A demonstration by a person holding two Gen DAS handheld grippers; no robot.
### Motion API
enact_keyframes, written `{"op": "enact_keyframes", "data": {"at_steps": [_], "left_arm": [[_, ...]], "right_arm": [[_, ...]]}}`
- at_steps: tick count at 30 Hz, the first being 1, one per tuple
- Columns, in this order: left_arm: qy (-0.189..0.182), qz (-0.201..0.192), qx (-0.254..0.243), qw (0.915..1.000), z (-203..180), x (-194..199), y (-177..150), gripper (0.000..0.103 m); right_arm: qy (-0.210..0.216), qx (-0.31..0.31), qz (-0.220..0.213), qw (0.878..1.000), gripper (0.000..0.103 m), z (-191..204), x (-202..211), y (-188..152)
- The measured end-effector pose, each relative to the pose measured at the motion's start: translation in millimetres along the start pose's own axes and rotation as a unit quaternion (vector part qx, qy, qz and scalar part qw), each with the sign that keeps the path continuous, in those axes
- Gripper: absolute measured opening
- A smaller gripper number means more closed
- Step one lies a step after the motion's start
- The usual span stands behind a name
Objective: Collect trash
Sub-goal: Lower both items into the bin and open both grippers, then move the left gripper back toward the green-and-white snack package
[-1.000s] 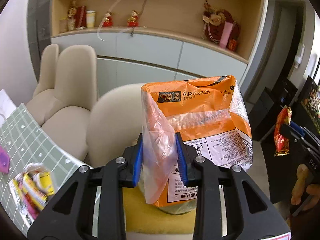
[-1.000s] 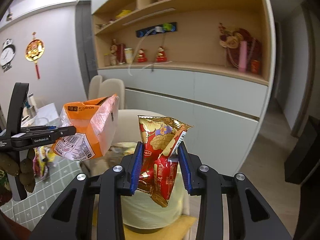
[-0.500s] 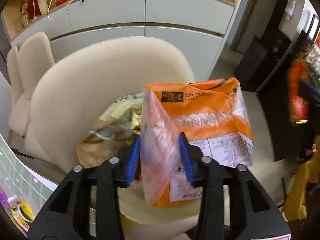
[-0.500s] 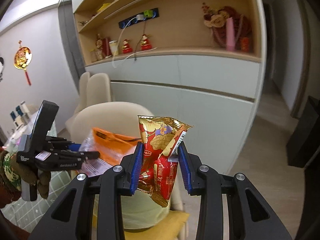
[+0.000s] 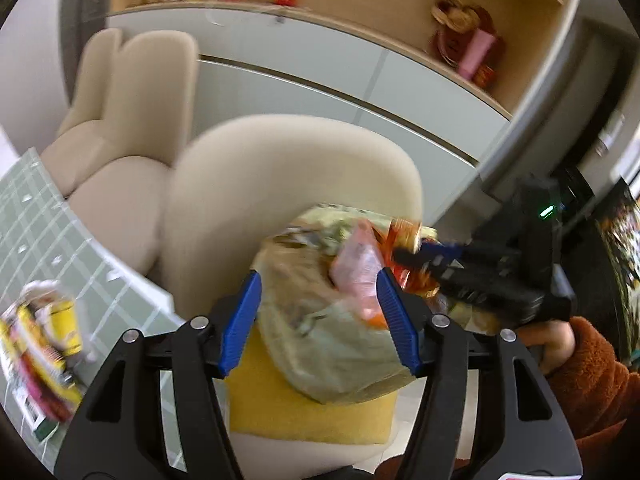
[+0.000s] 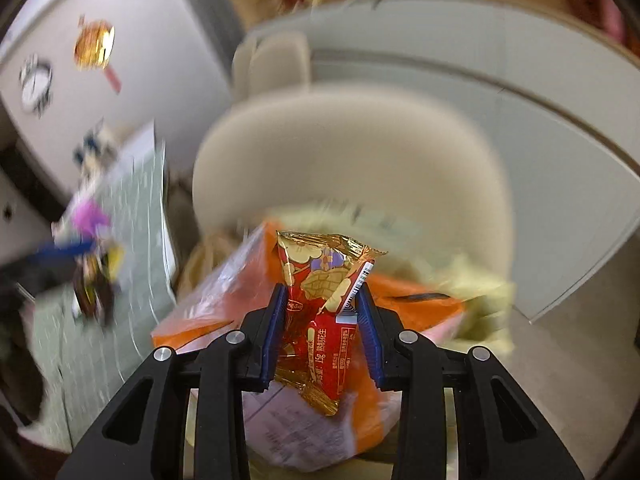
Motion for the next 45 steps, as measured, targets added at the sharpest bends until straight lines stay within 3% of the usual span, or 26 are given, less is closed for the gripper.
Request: {"op": "enact_keyframes", "data": {"at_steps": [5, 8, 11, 15, 23, 26, 31, 35, 39, 45], "left_arm": [[0.049, -0.019, 0.023, 0.9984, 40.5, 29.8, -16.4, 0.057], [0.060, -0.018, 0.048, 0.9969, 60.3, 38.3, -26.5, 0.057], [0.069, -0.014, 0.073, 0.9948, 77.1, 45.6, -34.9, 0.057], [0.077, -0.021, 0.089, 0.9928, 99.6, 64.1, -42.2, 0.058], [0.098, -0.047, 0.108, 0.9881, 138.8, 109.6, -70.8, 0.059], [0.124, -0.062, 0.125, 0.9824, 170.1, 133.2, -89.0, 0.059], [0.168, -0.087, 0.179, 0.9655, 229.7, 175.6, -120.4, 0.059], [0.191, -0.085, 0.211, 0.9549, 274.4, 200.6, -146.8, 0.059], [0.189, -0.071, 0.206, 0.9574, 297.5, 204.7, -159.5, 0.059], [0.170, -0.061, 0.202, 0.9627, 311.1, 182.8, -156.2, 0.063]], "right_arm": [[-0.025, 0.030, 0.062, 0.997, 0.034, 2.3, -26.3, -30.4], [-0.035, 0.029, 0.065, 0.997, 0.034, 1.3, -27.2, -39.0], [-0.043, 0.019, 0.044, 0.998, 0.039, 2.1, -18.4, -40.7], [-0.055, -0.001, -0.004, 0.998, 0.062, 10.5, 0.4, -35.4], [-0.086, -0.007, -0.091, 0.992, 0.069, 36.6, 59.4, -27.1], [-0.080, 0.003, -0.119, 0.990, 0.072, 60.7, 79.1, -25.1], [-0.064, 0.027, -0.112, 0.991, 0.072, 121.3, 88.1, -32.2], [-0.050, 0.024, -0.127, 0.990, 0.072, 166.2, 93.7, -34.9], [-0.019, 0.024, -0.124, 0.992, 0.072, 202.7, 90.9, -39.4], [-0.043, 0.073, -0.113, 0.990, 0.072, 248.4, 76.6, -57.8]]}}
Point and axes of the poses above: each gripper's, at about its wrist camera, not at the fingertips, and x roughly against the way its jaws point, z to its left, y to its top, the point moved 7 cm from there along -x, roughly the way its jaws point, and after that the axes turned 7 degrees about -z, right-handed, at the moved point
